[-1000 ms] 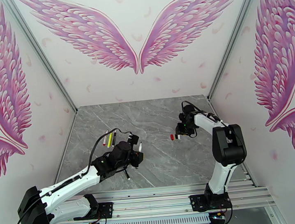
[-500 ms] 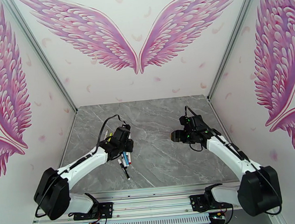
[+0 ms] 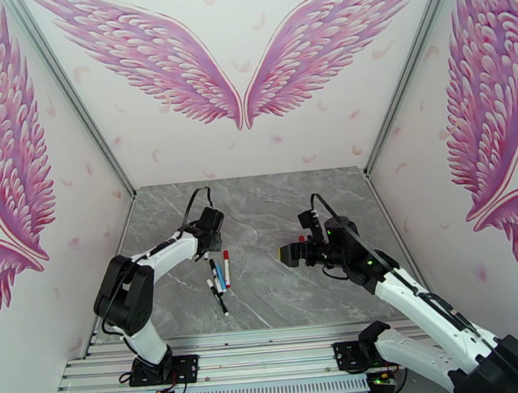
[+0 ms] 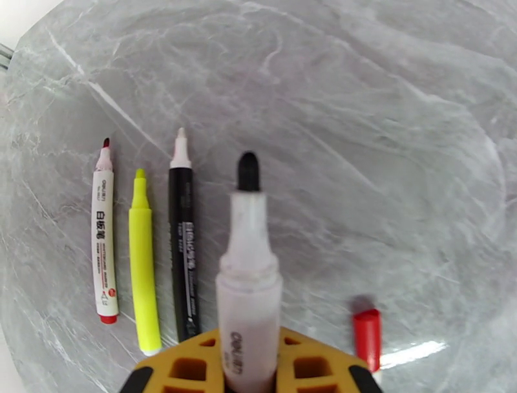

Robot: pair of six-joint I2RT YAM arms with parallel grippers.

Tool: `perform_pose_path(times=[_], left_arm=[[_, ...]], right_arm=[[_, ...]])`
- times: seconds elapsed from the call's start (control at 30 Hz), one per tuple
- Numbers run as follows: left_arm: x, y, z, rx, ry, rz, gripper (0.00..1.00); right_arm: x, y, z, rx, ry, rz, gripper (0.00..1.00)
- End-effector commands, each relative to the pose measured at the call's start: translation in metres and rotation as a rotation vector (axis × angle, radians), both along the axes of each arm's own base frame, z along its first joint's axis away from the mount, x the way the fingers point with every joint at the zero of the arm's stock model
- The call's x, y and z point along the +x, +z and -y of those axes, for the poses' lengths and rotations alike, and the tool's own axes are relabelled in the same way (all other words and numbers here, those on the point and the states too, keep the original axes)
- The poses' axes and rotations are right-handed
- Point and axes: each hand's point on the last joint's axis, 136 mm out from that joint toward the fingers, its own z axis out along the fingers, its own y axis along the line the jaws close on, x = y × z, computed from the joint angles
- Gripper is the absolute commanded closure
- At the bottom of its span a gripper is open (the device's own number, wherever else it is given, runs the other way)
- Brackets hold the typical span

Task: Open the pen caps

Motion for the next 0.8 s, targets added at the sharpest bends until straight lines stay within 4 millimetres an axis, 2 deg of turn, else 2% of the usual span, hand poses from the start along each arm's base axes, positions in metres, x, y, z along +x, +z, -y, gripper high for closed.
perform_pose_path(times=[0.0, 0.27, 0.37, 0.77], left_arm=[[0.013, 0.002, -0.001, 0.037, -0.022, 0.004, 0.96], [0.024, -0.024, -0.009, 0.096, 0.034, -0.038, 0.94], [0.035, -0.022, -0.010, 0.110, 0.060, -0.015, 0.94], [0.043, -0.036, -0.019, 0.162, 0.078, -0.034, 0.87]], right_arm=[[0.000, 0.007, -0.008, 0.021, -0.006, 0.019, 0.01], [-0.005, 0.013, -0.018, -0.013, 0.013, 0.042, 0.01], [-0.006, 0.010, -0.020, -0.031, 0.016, 0.031, 0.01], [-0.009, 0.009, -0.028, -0.051, 0.034, 0.024, 0.01]])
